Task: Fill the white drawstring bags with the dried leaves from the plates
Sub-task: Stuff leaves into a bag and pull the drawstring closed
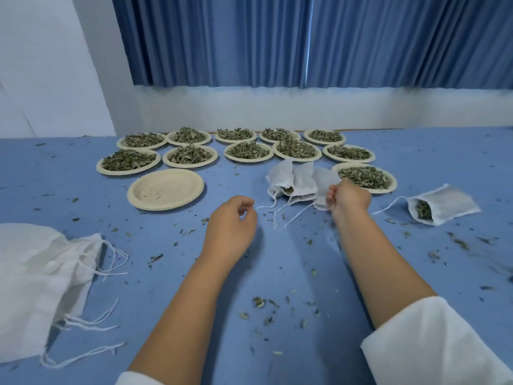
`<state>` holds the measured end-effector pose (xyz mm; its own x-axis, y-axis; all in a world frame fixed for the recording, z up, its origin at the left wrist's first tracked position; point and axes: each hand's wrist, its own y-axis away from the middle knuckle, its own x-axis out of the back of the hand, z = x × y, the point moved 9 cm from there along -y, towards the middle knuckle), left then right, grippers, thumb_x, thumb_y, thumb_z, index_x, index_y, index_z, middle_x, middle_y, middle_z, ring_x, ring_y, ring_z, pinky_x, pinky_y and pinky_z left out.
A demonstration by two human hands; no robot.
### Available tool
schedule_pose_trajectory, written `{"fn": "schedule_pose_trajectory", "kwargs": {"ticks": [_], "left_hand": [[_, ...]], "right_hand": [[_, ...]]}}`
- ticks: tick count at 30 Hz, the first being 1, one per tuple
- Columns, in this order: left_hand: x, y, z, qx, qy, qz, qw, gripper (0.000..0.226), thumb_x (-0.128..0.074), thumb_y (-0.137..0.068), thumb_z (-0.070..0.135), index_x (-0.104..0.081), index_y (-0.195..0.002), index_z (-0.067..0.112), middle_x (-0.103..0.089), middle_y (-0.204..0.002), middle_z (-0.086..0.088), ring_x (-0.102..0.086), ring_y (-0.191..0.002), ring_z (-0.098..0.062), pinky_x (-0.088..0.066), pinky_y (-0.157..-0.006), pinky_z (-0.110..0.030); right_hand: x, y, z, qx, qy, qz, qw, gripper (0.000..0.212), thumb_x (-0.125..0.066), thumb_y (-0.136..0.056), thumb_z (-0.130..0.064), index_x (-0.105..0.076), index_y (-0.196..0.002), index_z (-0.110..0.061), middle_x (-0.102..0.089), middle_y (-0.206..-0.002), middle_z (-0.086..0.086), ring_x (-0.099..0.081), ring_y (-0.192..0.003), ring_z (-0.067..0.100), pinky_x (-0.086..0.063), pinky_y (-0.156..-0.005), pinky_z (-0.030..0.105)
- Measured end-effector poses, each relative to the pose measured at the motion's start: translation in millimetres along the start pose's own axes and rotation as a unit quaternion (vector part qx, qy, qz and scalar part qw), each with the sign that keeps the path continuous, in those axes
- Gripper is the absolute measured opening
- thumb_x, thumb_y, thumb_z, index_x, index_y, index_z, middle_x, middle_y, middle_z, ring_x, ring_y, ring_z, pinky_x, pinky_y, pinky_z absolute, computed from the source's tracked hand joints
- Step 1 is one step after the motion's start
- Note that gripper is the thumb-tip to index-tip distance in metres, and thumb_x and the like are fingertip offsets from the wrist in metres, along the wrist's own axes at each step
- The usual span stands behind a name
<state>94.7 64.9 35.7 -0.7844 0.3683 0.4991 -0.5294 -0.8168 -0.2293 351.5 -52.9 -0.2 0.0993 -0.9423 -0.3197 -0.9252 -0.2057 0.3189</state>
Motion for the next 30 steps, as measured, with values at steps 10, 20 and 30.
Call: {"fn": "schedule_pose_trajectory", "kwargs": {"ticks": [10, 20, 30], "left_hand": [[16.8, -2.0, -11.8, 0.025, -0.026, 0.062, 0.997, 0.024, -0.05, -0.098, 0.018, -0.063, -0.118, 0.018, -0.063, -0.113, 0.007, -0.053, -0.097, -0.004, -0.037, -0.082, -0.019], [12.6, 0.3, -10.1, 0.014, -0.067, 0.053, 0.996, 0.024, -0.049, -0.098, 0.019, -0.062, -0.118, 0.019, -0.064, -0.119, 0.003, -0.057, -0.104, -0.008, -0.037, -0.078, -0.019], [11.1, 2.4, -9.0, -0.001, -0.076, 0.046, 0.996, 0.024, -0.05, -0.098, 0.02, -0.062, -0.119, 0.019, -0.064, -0.118, 0.002, -0.053, -0.095, -0.005, -0.037, -0.078, -0.019]], "right_hand": [[19.8, -52.8, 0.7, -0.101, -0.182, -0.003, 0.978, 0.022, -0.029, -0.099, 0.005, -0.045, -0.107, -0.007, -0.048, -0.075, 0.011, -0.046, -0.052, 0.015, -0.031, -0.032, 0.014], [9.7, -60.6, -0.3, -0.133, -0.131, -0.066, 0.98, 0.025, -0.038, -0.105, -0.015, -0.044, -0.129, -0.01, -0.053, -0.079, 0.009, -0.05, -0.034, 0.007, -0.037, -0.034, 0.013], [1.1, -42.8, -11.5, -0.073, -0.098, -0.083, 0.989, 0.024, -0.035, -0.102, -0.004, -0.051, -0.119, -0.012, -0.048, -0.072, 0.003, -0.039, -0.053, 0.006, -0.027, -0.034, 0.013]]}}
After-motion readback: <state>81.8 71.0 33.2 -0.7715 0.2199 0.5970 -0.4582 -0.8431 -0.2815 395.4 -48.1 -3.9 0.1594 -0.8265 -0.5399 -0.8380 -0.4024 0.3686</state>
